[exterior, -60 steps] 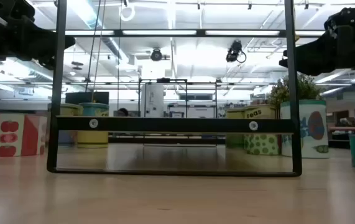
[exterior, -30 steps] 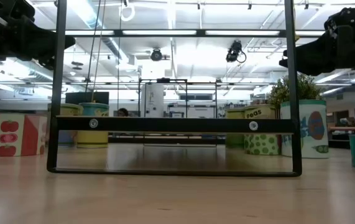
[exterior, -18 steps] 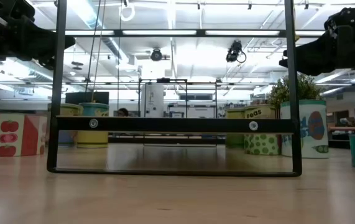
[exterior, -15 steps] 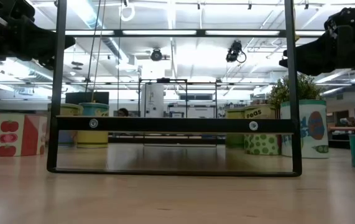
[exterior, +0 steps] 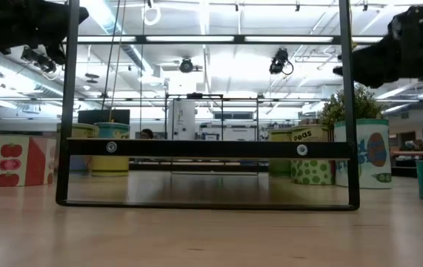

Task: Pick and place cans onto a shelf
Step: Put the canned peas on the shelf

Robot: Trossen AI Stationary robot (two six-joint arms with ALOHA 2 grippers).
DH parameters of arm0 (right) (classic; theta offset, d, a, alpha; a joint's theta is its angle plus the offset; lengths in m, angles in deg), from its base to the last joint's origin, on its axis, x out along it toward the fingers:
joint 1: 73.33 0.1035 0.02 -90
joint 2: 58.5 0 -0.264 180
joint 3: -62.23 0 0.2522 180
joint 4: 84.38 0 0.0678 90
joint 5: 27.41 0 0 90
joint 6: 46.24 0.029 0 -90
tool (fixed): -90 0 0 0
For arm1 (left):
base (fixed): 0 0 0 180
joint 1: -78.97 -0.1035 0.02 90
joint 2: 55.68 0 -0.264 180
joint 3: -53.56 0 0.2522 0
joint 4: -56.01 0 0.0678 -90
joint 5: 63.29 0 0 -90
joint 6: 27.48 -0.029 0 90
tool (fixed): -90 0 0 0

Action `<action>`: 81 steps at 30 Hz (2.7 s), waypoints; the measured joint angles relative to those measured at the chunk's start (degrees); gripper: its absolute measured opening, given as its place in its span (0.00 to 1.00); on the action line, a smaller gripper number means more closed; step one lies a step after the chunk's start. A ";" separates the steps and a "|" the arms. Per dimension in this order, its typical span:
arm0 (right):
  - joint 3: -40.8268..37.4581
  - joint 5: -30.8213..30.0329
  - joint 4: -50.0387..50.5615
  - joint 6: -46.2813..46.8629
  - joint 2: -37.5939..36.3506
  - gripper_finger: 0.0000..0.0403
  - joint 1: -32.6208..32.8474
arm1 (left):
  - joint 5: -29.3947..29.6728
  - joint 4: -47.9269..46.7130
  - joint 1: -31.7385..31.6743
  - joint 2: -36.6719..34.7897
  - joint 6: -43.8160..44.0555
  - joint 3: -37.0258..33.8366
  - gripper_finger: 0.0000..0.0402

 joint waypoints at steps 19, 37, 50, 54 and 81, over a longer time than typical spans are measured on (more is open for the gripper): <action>4.40 -5.15 -4.51 9.15 4.21 0.95 -6.57 | 4.73 6.20 -1.07 -0.02 -6.08 0.00 0.06; 15.70 -5.71 -4.07 9.19 28.05 0.95 -8.09 | -8.56 5.70 -1.02 0.00 -12.21 0.00 0.06; 23.35 -2.00 11.73 7.55 43.07 0.95 -7.11 | 6.34 3.16 -1.02 0.00 -14.19 0.00 0.11; 29.29 -2.03 22.73 7.74 48.80 0.95 -6.90 | 8.80 2.99 -1.02 0.02 -14.53 0.00 0.23; 48.38 -3.50 47.39 22.01 73.52 0.95 -2.61 | 4.05 1.28 -1.02 0.02 -15.49 0.00 0.52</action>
